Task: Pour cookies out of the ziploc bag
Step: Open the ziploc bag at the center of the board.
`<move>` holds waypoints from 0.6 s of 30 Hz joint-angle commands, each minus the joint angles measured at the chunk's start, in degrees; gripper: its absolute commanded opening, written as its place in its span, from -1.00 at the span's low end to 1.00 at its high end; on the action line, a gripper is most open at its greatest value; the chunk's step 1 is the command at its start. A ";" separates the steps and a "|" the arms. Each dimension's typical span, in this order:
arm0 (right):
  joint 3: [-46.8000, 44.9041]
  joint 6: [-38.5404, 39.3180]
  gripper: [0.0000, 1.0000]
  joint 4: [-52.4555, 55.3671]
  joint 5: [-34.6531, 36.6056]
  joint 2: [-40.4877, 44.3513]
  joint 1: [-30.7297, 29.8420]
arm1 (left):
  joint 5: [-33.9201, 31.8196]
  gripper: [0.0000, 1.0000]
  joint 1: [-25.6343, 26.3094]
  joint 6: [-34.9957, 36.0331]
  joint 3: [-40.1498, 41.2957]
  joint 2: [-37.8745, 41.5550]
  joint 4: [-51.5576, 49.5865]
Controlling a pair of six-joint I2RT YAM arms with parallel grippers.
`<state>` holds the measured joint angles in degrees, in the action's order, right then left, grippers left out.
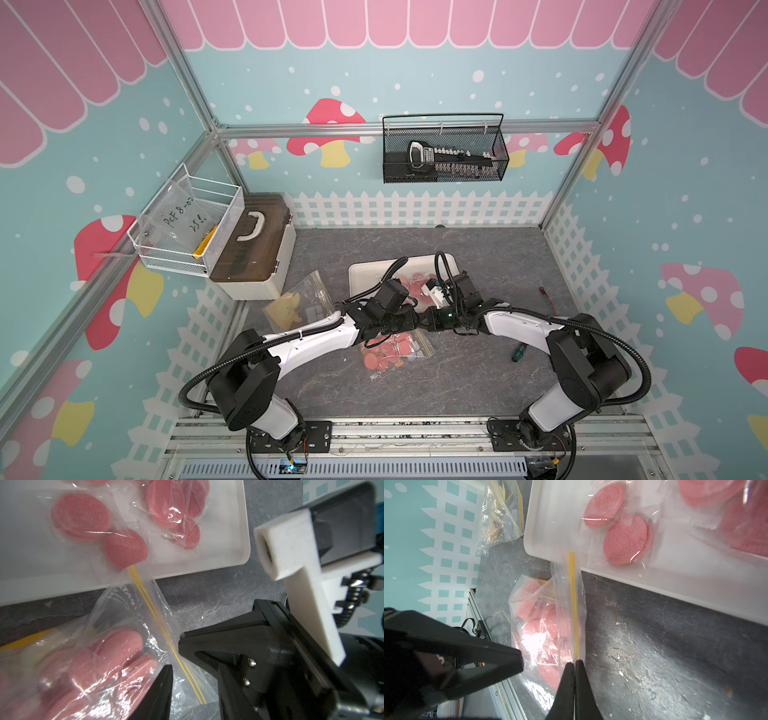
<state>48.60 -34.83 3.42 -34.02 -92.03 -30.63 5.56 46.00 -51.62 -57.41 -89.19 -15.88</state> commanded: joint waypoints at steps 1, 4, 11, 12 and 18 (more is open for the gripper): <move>-1.01 0.28 -1.00 0.62 0.62 1.57 0.03 | -1.67 -0.20 0.23 -2.43 0.44 -1.76 1.55; -1.17 0.37 -1.00 0.62 0.97 1.54 -0.04 | -2.28 -0.20 0.23 -3.03 0.68 -2.53 1.77; -1.31 0.55 -1.00 0.62 1.02 1.41 -0.26 | -4.25 -0.21 0.14 -3.93 1.73 -2.87 2.58; -1.20 0.64 -1.00 0.60 1.02 1.50 -0.37 | -4.30 -0.21 0.14 -3.85 1.53 -3.08 2.52; -1.01 0.81 -1.00 0.71 0.96 1.43 -0.47 | -4.55 -0.24 0.14 -4.09 1.27 -4.28 3.12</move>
<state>47.94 -34.76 3.44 -33.39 -92.03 -30.81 2.57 46.00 -53.84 -56.53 -92.12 -13.82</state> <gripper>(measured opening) 0.047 0.384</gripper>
